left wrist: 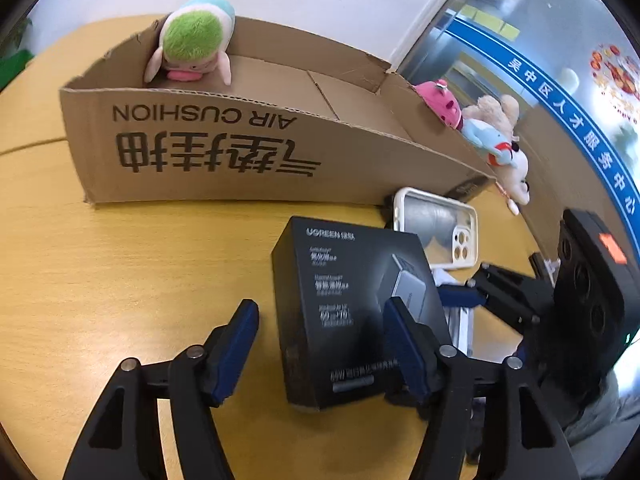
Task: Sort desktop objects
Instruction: 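Grasp the black UGREEN charger box with the left gripper, then lift the charger box and carry it over the cardboard box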
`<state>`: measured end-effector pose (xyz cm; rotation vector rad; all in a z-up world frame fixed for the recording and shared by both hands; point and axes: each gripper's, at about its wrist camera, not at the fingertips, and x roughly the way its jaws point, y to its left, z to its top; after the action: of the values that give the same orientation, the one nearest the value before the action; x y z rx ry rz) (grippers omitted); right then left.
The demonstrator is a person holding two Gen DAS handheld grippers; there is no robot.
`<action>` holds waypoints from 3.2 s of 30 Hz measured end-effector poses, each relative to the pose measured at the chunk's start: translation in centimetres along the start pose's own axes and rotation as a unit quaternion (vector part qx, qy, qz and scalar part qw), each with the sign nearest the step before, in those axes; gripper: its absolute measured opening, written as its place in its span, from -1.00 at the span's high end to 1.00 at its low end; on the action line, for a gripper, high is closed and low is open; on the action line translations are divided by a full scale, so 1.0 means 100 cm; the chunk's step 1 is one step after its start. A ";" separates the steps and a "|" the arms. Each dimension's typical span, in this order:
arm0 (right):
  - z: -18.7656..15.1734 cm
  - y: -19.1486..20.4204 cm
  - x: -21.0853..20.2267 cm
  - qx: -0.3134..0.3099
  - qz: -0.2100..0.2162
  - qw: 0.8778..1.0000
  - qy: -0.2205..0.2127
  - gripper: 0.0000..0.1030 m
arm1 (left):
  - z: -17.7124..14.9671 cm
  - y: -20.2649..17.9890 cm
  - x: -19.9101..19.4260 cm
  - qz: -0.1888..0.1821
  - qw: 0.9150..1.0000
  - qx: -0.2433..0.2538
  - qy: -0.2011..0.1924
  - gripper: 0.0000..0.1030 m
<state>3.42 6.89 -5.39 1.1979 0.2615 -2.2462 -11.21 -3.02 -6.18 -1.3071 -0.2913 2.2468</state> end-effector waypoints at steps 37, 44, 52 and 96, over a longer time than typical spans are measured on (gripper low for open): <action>0.023 0.008 -0.019 -0.008 -0.054 0.997 -0.051 -0.56 | 0.010 -0.028 -0.030 -0.006 0.998 0.039 -0.051 -0.17; 0.059 0.005 -0.067 -0.021 -0.087 0.990 -0.110 -0.56 | 0.056 -0.060 -0.076 -0.009 0.989 0.093 -0.113 -0.17; 0.137 -0.026 -0.123 -0.057 -0.139 0.974 -0.169 -0.56 | 0.149 -0.096 -0.116 -0.016 0.969 0.138 -0.204 -0.17; 0.289 -0.169 -0.036 -0.046 -0.063 0.985 -0.153 -0.56 | 0.348 -0.026 -0.013 0.079 0.974 0.093 -0.190 -0.17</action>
<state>-24.83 9.91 12.68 0.7932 0.3231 -2.4594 -39.60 1.02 13.69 -0.8234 -0.1093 2.5833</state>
